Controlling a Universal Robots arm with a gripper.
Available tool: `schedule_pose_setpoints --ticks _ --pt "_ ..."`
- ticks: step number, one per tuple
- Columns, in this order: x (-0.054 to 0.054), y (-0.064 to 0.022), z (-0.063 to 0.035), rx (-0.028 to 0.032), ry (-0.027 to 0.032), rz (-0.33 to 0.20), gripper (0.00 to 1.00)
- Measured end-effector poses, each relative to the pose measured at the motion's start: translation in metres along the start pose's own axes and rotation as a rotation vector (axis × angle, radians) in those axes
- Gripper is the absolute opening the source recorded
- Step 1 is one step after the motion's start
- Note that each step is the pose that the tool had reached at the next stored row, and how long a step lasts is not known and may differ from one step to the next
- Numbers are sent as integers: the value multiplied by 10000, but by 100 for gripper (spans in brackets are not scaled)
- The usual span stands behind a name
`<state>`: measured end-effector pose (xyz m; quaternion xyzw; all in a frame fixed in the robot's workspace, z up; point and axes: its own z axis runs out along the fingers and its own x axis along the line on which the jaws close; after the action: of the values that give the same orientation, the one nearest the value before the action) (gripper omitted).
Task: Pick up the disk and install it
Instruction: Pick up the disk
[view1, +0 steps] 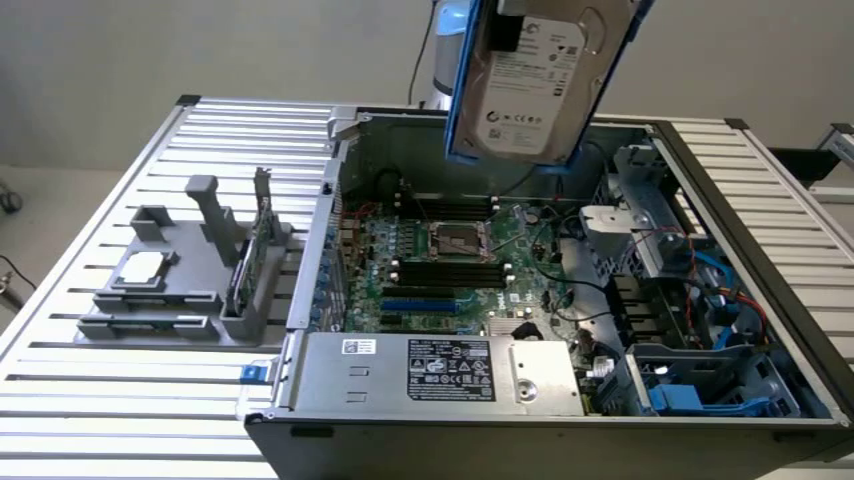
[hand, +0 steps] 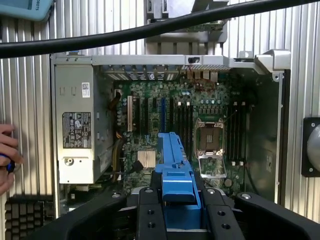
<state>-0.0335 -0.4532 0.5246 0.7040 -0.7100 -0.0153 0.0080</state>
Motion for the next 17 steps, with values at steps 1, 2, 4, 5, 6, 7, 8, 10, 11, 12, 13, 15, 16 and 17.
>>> schedule_pose_setpoints --ticks 1,2,4,5,6,7,8,10,11,12,13,15,16,17 --pt "21 -45 -2 -4 0 1 33" --pt "43 -93 -4 -9 -1 1 33" --pt "83 -183 -8 -17 0 0 33" --pt "102 -228 -10 -21 -1 2 33" --pt "122 -273 -12 -24 0 0 33" --pt "141 -318 -14 -27 0 0 33" --pt "162 -365 -16 -31 0 1 33" --pt "202 -455 -20 -36 0 1 33" --pt "222 -500 -22 -38 0 1 33" --pt "243 -549 -25 -41 1 1 33" --pt "263 -593 -27 -43 1 1 33" --pt "304 -683 -30 -47 0 1 33" --pt "326 -728 -32 -49 0 1 33" --pt "350 -776 -34 -50 1 0 33"
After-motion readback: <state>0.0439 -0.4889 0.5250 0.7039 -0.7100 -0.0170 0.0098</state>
